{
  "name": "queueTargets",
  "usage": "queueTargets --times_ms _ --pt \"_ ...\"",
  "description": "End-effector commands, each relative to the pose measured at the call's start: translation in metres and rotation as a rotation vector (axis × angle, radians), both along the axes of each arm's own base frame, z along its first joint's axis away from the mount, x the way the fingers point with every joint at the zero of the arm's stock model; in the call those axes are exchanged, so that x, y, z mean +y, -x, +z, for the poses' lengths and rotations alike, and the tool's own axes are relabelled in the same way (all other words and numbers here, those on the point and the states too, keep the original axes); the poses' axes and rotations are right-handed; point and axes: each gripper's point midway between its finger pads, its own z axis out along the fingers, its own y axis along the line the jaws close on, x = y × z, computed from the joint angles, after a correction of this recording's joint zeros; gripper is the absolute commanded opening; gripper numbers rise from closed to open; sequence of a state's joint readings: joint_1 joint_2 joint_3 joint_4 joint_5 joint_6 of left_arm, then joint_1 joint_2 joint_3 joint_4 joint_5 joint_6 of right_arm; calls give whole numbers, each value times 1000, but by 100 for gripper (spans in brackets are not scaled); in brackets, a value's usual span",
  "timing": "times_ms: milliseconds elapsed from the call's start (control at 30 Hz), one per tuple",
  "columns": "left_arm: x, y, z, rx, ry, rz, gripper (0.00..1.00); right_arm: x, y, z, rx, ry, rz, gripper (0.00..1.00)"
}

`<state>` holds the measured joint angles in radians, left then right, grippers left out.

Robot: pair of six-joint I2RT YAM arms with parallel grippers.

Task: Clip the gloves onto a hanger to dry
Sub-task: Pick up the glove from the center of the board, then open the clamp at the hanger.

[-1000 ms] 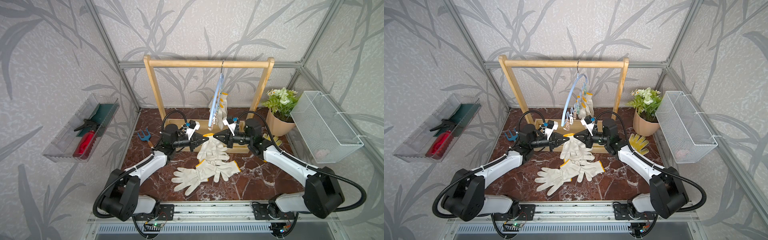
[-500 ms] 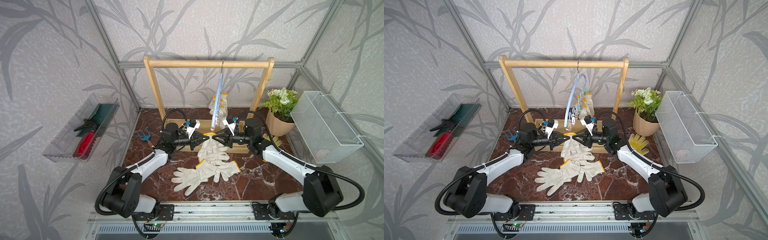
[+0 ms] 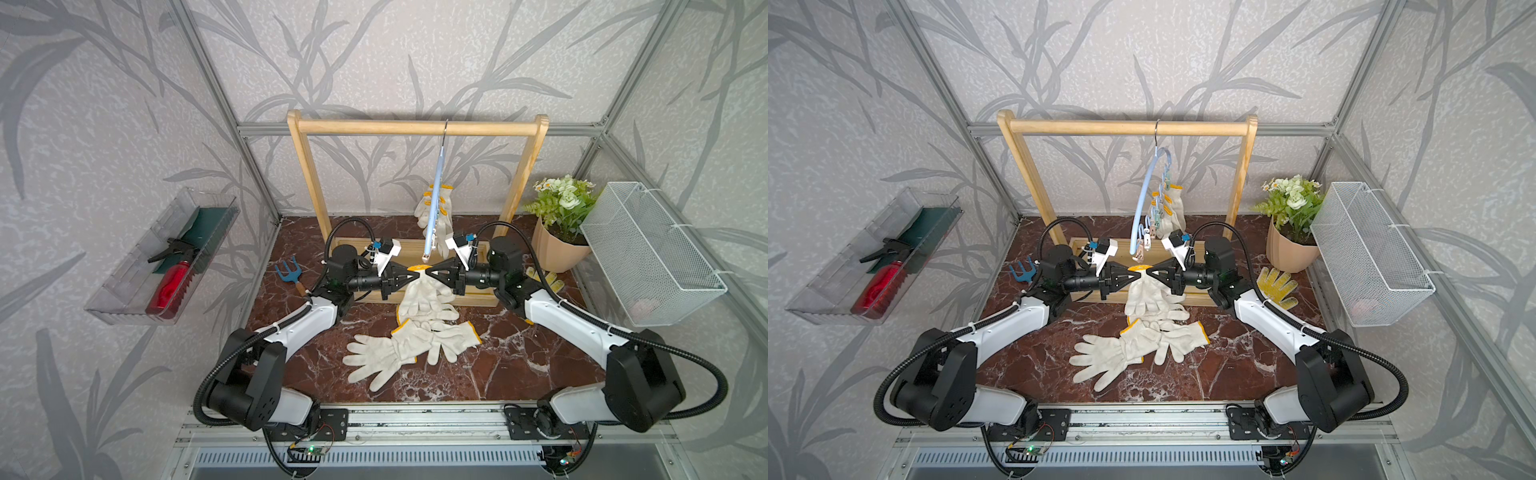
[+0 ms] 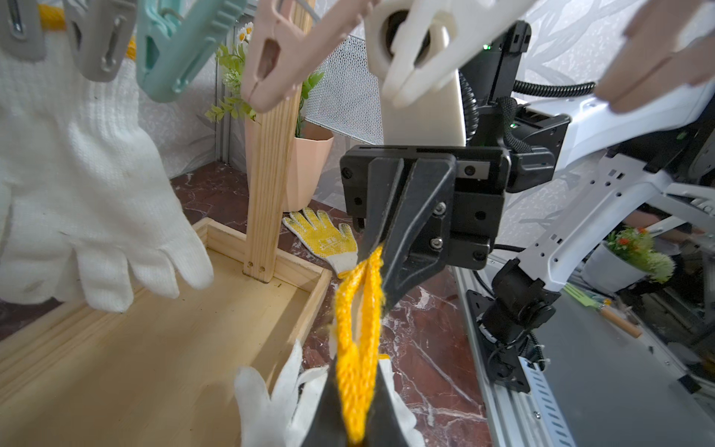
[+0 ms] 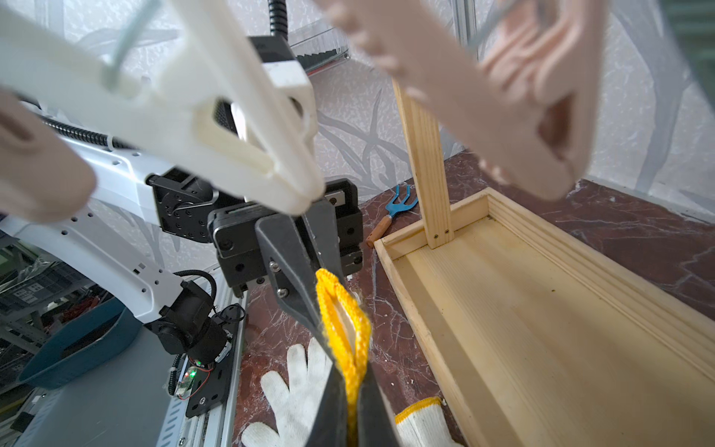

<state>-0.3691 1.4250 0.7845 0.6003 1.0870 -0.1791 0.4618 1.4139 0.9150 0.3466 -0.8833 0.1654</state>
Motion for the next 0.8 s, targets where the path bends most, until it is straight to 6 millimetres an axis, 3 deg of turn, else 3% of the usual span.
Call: queueTargets --times_ms 0,33,167,433,767 --pt "4 -20 18 -76 12 78 23 -14 -11 -5 -24 34 -80 0" --pt "6 -29 20 -90 5 115 30 -21 -17 -9 -13 41 -111 0" --pt "12 -56 32 -140 -8 166 41 -46 -35 -19 0 65 -220 0" --pt "6 -106 52 -215 -47 161 42 -82 -61 -16 -13 127 -429 0" --pt "-4 -129 57 -279 -52 139 41 -83 -95 0 -4 135 -507 0"
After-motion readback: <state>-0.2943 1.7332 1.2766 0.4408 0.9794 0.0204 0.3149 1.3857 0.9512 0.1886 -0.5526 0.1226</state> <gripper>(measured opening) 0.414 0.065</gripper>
